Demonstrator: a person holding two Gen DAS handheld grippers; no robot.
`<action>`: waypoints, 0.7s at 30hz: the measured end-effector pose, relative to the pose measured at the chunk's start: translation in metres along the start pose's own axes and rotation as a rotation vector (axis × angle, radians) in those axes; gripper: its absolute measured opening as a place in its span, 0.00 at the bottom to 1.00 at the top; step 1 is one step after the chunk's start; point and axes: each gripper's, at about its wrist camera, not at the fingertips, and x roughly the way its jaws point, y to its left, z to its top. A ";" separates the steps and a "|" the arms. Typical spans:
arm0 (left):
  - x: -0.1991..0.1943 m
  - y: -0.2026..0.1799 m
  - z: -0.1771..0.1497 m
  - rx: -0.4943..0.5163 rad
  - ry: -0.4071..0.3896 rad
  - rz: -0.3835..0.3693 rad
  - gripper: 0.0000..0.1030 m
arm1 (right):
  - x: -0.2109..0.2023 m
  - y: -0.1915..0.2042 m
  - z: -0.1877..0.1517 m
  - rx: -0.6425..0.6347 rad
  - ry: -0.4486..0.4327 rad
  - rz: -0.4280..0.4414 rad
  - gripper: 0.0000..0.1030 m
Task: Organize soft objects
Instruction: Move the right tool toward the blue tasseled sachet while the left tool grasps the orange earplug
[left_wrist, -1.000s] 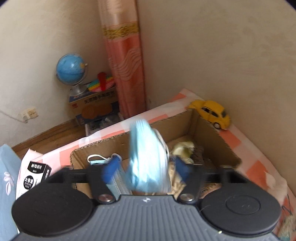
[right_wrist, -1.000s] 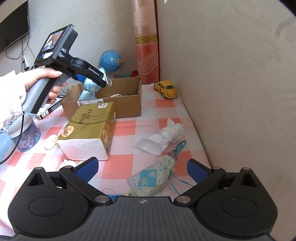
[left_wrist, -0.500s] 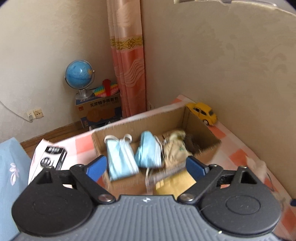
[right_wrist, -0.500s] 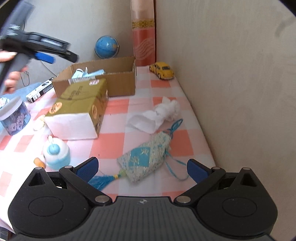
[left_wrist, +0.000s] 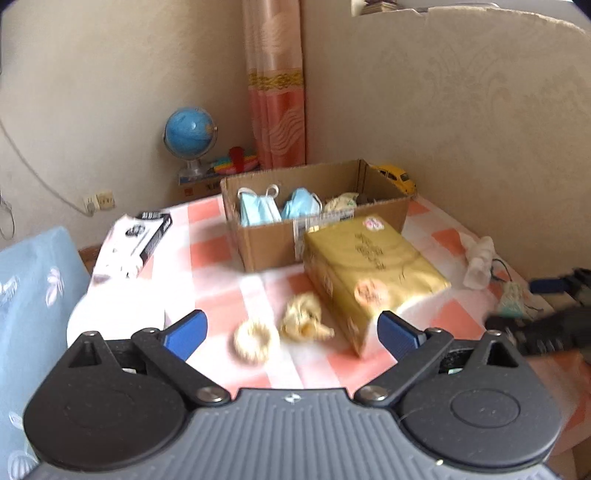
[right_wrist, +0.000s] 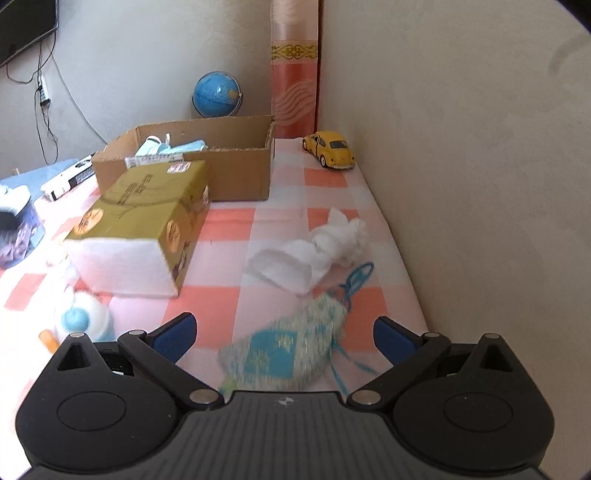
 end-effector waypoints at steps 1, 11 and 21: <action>-0.002 0.002 -0.004 -0.013 0.006 -0.014 0.96 | 0.004 -0.001 0.003 0.005 0.002 0.007 1.00; -0.008 0.007 -0.040 0.015 0.049 -0.017 0.96 | 0.019 0.012 -0.004 -0.023 0.094 0.034 1.00; 0.001 -0.002 -0.057 0.024 0.090 -0.095 0.96 | -0.005 0.023 -0.025 -0.053 0.106 0.017 1.00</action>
